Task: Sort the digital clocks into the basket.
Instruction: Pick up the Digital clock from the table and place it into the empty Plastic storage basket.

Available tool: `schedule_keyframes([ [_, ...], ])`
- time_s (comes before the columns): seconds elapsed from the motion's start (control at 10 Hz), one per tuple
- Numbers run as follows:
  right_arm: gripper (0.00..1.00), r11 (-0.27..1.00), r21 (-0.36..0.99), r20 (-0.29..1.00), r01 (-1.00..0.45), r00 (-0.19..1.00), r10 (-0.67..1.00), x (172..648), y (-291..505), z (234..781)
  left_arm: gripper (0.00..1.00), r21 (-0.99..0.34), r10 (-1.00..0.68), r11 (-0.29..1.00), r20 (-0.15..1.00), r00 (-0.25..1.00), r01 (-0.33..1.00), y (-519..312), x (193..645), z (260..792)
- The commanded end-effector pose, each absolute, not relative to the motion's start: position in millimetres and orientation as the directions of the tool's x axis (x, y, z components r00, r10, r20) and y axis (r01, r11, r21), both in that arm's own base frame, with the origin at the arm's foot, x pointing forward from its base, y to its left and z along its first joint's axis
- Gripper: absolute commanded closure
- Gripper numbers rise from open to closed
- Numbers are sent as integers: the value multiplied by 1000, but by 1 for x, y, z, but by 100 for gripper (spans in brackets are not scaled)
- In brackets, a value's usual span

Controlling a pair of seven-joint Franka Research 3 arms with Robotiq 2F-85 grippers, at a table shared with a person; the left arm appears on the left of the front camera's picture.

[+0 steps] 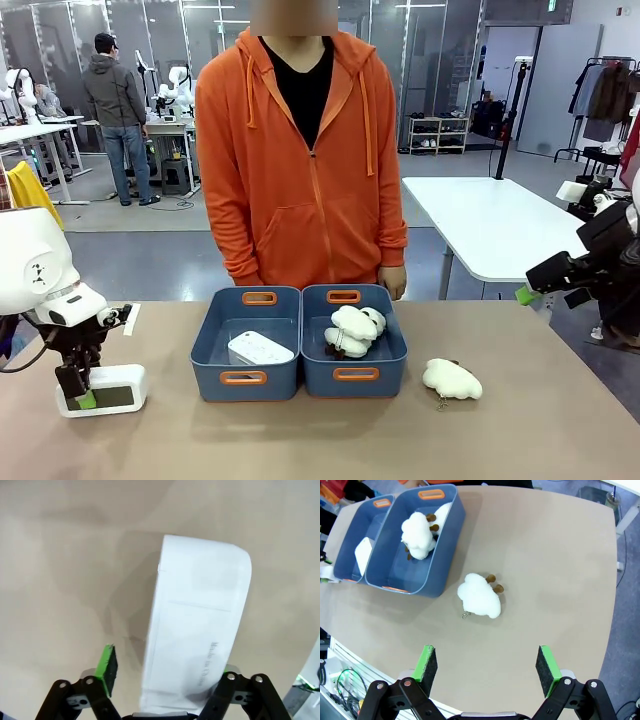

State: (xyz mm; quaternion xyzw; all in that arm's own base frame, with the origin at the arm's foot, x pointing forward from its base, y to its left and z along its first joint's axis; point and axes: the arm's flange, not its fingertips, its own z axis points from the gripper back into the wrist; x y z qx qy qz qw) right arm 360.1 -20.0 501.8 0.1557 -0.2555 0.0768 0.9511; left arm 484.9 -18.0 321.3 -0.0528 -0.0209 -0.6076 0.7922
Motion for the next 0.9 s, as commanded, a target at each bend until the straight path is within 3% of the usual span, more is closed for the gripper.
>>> schedule_keyframes([
  [0.0, 0, 944, 253, 505, -212, 861, 58, 361, -19, 501, 100, -68, -958, 263, 104, 269, 962, -23, 489, 318],
  [0.2, 0, 944, 253, 505, -212, 861, 58, 361, -19, 501, 100, -84, -960, 258, 93, 266, 962, -24, 485, 317],
  [0.3, 0, 944, 253, 505, -212, 861, 58, 361, -19, 501, 86, -80, -957, 264, 104, 271, 961, -22, 486, 321],
  [0.5, 0, 944, 253, 505, -212, 861, 58, 361, -19, 501, 100, -76, -938, 298, 164, 307, 952, -20, 483, 350],
  [0.6, 0, 944, 253, 505, -212, 861, 58, 361, -19, 501, 100, -72, -926, 291, 231, 299, 954, -22, 475, 384],
  [0.8, 0, 944, 253, 505, -212, 861, 58, 361, -19, 501, 100, -130, -826, 282, 471, 309, 951, -16, 458, 481],
])
